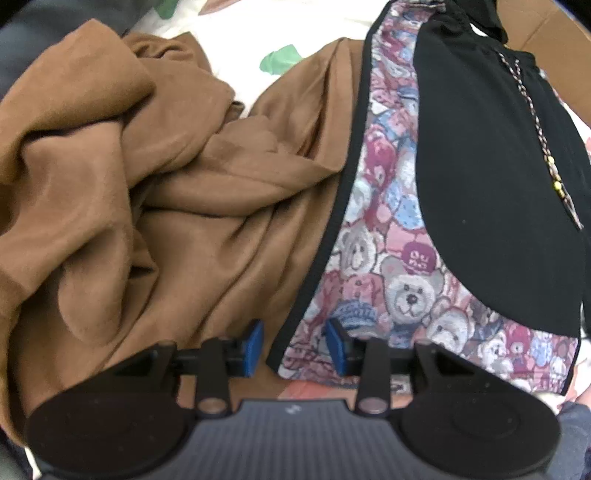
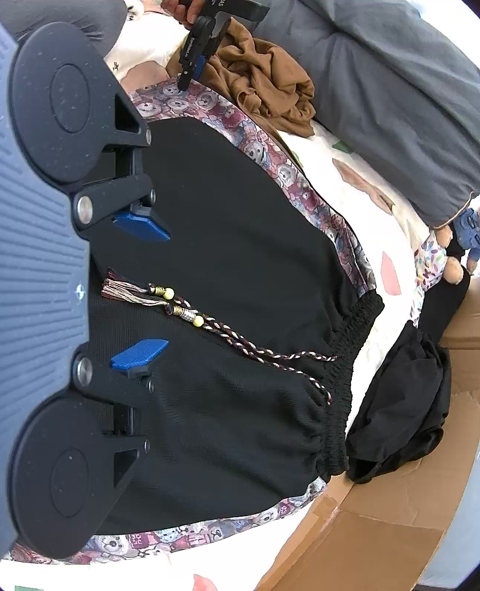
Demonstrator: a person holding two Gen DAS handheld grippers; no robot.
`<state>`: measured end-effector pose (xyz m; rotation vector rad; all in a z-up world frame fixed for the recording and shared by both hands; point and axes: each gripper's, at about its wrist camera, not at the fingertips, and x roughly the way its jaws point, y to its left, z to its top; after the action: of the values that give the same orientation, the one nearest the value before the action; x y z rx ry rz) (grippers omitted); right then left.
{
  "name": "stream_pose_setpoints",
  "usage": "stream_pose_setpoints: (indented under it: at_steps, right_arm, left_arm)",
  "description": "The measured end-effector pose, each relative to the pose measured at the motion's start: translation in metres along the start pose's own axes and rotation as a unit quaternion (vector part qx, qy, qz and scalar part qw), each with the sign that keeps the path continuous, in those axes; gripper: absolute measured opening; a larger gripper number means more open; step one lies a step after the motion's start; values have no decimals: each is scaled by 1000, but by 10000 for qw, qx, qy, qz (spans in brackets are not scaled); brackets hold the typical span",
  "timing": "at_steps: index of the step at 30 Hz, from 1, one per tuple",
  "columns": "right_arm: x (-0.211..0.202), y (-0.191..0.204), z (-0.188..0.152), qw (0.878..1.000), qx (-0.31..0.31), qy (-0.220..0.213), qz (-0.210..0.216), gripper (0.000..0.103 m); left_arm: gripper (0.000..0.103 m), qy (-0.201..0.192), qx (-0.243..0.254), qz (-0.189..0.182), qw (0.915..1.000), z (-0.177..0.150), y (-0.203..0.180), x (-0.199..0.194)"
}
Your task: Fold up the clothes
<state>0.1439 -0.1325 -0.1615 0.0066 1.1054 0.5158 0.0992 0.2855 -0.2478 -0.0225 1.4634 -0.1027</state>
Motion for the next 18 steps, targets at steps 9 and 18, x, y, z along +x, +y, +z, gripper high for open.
stream_pose_setpoints:
  at_steps: [9, 18]
  right_arm:
    - [10, 20, 3, 9996, 20, 99, 277, 64]
    - [20, 73, 18, 9963, -569, 93, 632, 64]
  left_arm:
    - [9, -59, -323, -454, 9984, -5, 9, -22]
    - [7, -317, -363, -407, 9980, 6, -5, -61]
